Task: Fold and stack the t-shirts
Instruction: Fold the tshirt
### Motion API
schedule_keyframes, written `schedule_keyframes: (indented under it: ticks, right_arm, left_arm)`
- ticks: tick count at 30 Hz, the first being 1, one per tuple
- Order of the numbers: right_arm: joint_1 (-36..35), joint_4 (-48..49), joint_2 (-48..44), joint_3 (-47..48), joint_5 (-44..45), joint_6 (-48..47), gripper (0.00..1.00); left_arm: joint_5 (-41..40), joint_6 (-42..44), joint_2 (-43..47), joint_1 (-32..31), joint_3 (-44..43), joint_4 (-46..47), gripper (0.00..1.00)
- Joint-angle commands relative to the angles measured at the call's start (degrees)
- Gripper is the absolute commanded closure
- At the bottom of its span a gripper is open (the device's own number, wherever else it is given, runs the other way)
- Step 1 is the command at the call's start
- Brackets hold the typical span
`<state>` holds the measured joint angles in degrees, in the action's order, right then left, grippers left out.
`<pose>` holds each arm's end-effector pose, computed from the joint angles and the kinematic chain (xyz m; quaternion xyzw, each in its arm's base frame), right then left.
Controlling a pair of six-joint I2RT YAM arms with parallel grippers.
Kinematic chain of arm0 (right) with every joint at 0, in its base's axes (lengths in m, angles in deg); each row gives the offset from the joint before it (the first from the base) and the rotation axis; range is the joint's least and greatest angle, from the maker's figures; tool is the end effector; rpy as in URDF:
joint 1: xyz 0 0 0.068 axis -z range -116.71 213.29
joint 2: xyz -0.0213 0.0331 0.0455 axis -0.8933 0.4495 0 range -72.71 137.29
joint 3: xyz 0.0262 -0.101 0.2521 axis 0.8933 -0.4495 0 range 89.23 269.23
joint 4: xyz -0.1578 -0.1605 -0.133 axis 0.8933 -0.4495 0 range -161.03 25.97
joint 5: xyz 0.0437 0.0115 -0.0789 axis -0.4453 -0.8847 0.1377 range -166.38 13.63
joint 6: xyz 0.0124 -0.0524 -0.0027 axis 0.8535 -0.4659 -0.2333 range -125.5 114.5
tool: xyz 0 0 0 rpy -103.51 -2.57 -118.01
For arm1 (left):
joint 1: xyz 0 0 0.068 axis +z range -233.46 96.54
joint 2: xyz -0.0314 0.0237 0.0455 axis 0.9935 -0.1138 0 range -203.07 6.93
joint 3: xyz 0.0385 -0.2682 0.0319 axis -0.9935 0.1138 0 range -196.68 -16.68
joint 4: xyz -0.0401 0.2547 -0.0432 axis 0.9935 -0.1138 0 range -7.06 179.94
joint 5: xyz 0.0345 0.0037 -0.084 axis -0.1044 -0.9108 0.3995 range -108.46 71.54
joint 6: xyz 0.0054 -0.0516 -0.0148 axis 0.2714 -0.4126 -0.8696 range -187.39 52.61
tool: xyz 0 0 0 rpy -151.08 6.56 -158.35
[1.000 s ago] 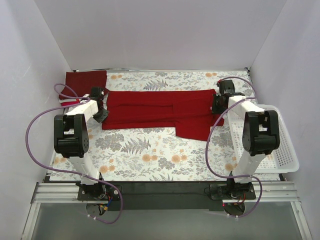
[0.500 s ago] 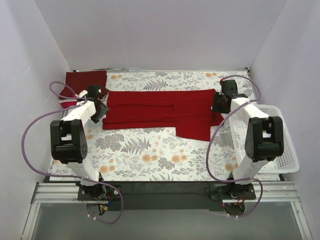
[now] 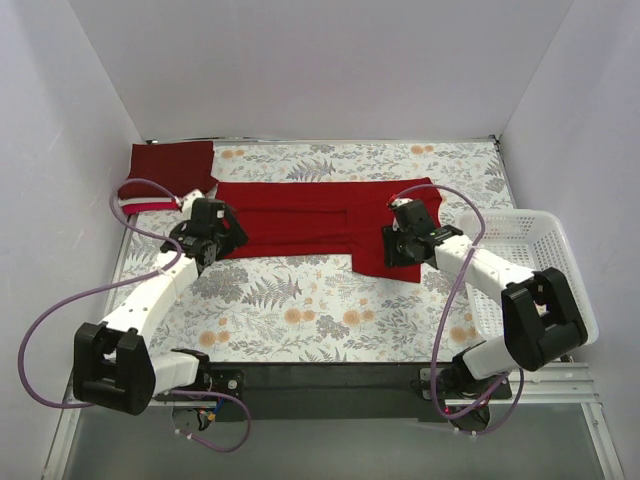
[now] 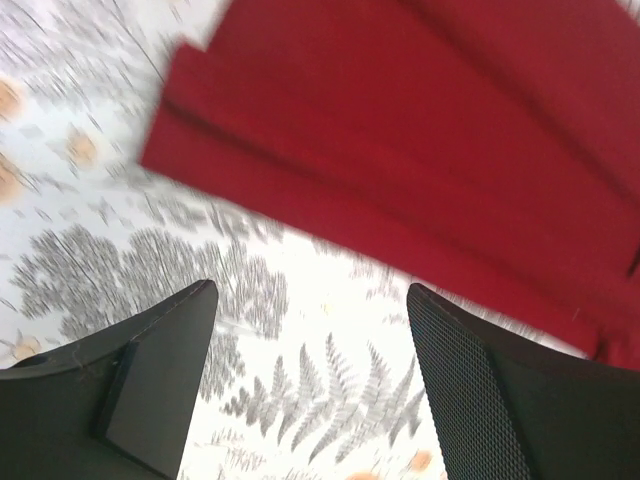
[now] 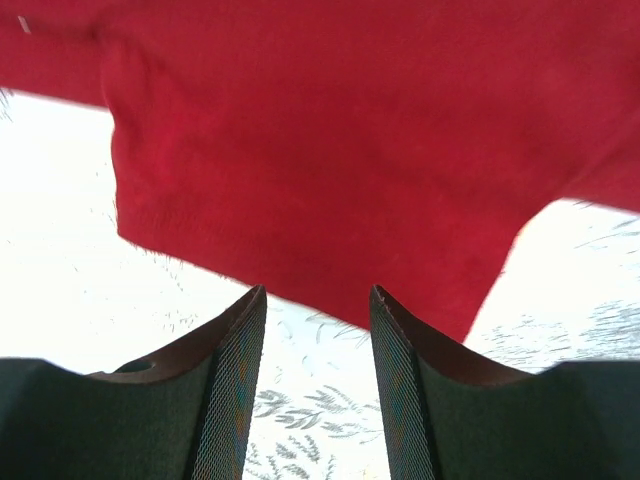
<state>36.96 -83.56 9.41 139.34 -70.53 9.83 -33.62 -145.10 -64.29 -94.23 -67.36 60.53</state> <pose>0.2628 0.1260 0.2104 -0.0736 0.9403 0.0720 0.3245 0.2525 -0.0384 0.2507 -0.5514 0.7519 -0.1480 0.3297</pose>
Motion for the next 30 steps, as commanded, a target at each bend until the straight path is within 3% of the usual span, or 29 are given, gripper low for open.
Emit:
schedule_keyframes:
  ticks: [1,9,13,14,17,18,24,30]
  right_arm:
    - [-2.58,2.82,2.32,-0.62,2.76,2.68,0.48]
    - [-4.43,5.03,9.27,-0.19,5.05,3.39,0.5]
    - [-4.96,5.73,12.17,-0.8,5.49,3.39,0.57]
    - [-5.05,5.73,12.61,-0.89,5.58,3.3,0.61]
    - [-5.31,5.47,12.8,-0.8,5.23,2.95,0.84]
    - [-5.31,4.68,12.53,-0.54,5.14,2.86,0.98]
    - [-4.88,-0.15,10.16,10.95,9.7,-2.23,0.99]
    - [-0.23,-3.41,17.62,29.94,11.47,-7.68,0.99]
  left_arm:
    - [0.74,2.13,4.33,-3.99,4.96,0.84,0.24]
    - [0.39,2.22,3.2,-4.0,6.46,1.98,0.24]
    - [1.01,2.74,2.93,-3.91,7.08,1.9,0.24]
    - [0.83,2.83,3.19,-4.0,7.26,1.9,0.24]
    - [0.48,3.0,3.72,-4.0,7.52,1.9,0.24]
    - [0.57,3.01,3.72,-3.91,7.52,1.9,0.24]
    - [0.57,3.53,2.93,-4.0,7.08,1.81,0.25]
    - [0.57,3.44,2.76,-4.0,7.43,1.81,0.25]
